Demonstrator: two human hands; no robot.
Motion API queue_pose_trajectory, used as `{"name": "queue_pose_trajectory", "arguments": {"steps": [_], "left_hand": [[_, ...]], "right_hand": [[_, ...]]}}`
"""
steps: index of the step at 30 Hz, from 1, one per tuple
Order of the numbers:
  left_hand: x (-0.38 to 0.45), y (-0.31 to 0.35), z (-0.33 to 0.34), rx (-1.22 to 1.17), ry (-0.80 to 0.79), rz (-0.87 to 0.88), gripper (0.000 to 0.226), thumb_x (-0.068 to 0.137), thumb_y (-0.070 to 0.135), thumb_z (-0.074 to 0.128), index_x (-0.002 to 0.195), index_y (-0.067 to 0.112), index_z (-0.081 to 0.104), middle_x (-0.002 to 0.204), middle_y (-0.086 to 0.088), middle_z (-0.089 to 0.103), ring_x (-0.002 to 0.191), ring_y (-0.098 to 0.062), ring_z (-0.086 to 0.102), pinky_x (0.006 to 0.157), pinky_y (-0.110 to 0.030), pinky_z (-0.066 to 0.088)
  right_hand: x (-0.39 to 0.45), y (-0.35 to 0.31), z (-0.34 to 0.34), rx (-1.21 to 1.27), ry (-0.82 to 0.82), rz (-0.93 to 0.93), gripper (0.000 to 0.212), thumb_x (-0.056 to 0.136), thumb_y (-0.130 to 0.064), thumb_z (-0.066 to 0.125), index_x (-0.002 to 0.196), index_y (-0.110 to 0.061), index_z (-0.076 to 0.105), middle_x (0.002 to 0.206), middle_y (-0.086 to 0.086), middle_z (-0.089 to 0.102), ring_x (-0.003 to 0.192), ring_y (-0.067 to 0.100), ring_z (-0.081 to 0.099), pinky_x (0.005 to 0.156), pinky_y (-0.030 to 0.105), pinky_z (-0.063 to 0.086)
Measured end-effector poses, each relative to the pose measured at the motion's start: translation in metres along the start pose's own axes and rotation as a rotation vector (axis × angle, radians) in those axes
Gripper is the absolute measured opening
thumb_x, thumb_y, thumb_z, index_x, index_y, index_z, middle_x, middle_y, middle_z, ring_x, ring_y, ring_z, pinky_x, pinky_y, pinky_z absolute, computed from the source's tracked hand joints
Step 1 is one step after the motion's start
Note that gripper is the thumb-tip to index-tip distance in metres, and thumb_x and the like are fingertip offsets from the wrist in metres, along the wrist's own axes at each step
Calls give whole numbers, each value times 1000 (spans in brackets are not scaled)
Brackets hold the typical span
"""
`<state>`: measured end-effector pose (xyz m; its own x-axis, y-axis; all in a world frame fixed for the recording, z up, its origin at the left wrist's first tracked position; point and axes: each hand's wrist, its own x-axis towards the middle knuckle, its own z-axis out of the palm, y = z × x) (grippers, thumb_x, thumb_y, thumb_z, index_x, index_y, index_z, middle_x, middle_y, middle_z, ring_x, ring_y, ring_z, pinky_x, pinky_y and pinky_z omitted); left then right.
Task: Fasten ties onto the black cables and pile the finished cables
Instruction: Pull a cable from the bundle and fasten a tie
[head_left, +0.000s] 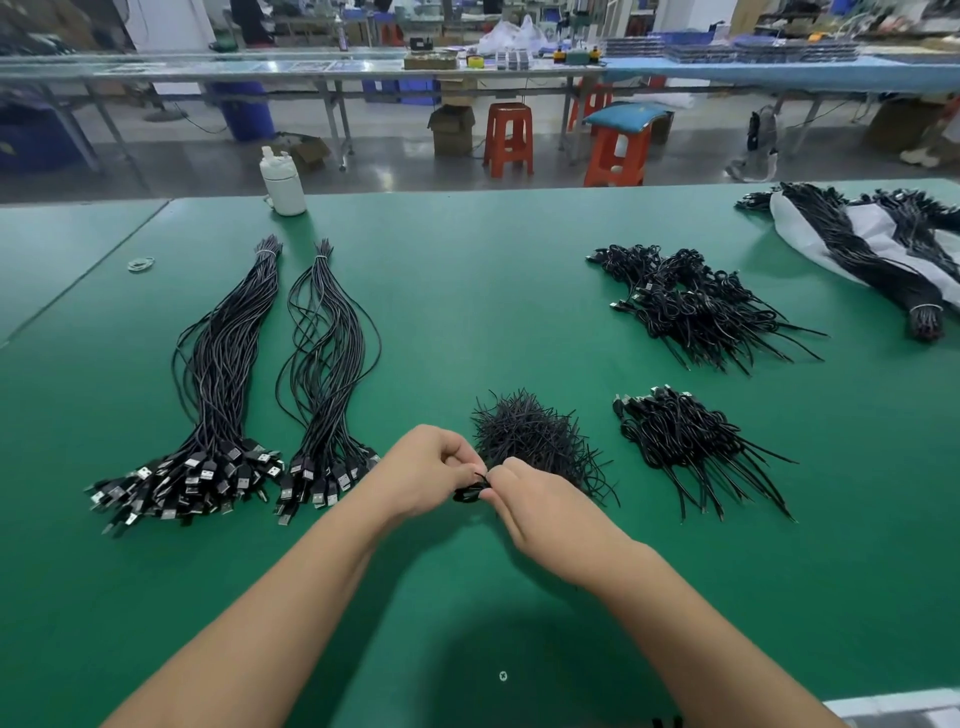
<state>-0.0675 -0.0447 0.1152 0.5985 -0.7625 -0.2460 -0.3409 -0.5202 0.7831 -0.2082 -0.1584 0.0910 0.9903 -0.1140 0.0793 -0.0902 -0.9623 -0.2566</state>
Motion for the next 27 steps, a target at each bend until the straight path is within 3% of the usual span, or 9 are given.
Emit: {"name": "queue_pose_trajectory", "arguments": {"steps": [3,6,10,12,15,18,23,27], "left_hand": [[-1,-4,-2,-57,-4,-18,11,85,21,75,76,17,71,65,-2,66,53,-16,45,47,-22,34],[-4,-8,-2,-50,34,-39,20,80,27,81,69,16,68,55,5,61,48,-12,44,47,-22,37],[-7,-8,0,-4,34,-25,32,90,41,68,69,18,75,54,-2,51,52,-17,39,52,-25,33],[-8,-6,-1,45,10,-2,35,92,47,64,71,21,76,52,0,47,50,-17,35,50,-25,29],[-9,-5,-2,79,-49,32,27,90,40,68,75,18,75,55,-1,59,46,-14,41,48,-24,35],[-7,-8,-2,36,-48,16,14,89,28,73,77,20,76,65,-2,69,53,-15,48,53,-25,41],[-6,-14,6,67,-67,-14,10,87,18,74,77,21,75,68,-4,70,56,-14,50,51,-21,41],[-5,-12,9,190,-57,-17,15,87,19,73,73,23,70,59,10,62,46,-2,47,47,-15,37]], "right_hand": [[-2,-1,-2,-47,19,-36,31,107,-34,32,105,-11,54,95,5,52,77,29,56,64,36,37],[-5,-2,-2,-99,33,-64,32,107,-34,34,108,-13,57,95,5,55,78,29,58,63,38,39],[-3,-2,2,-102,41,-66,32,106,-35,33,104,-14,57,96,3,57,83,28,59,64,38,39],[-1,-1,5,-112,39,-61,33,106,-36,31,112,-15,57,100,3,58,88,28,60,68,40,42],[1,2,8,-131,42,-61,34,106,-37,31,121,-17,55,101,2,58,91,26,60,67,39,42],[1,4,11,-163,66,-89,30,105,-38,36,108,-17,58,95,1,58,88,25,59,60,37,37],[0,7,14,-223,79,-131,31,106,-39,38,96,-16,57,90,2,56,82,25,57,54,36,33],[-1,8,16,-267,131,-168,30,104,-39,44,91,-17,60,86,0,57,78,22,58,49,33,32]]}}
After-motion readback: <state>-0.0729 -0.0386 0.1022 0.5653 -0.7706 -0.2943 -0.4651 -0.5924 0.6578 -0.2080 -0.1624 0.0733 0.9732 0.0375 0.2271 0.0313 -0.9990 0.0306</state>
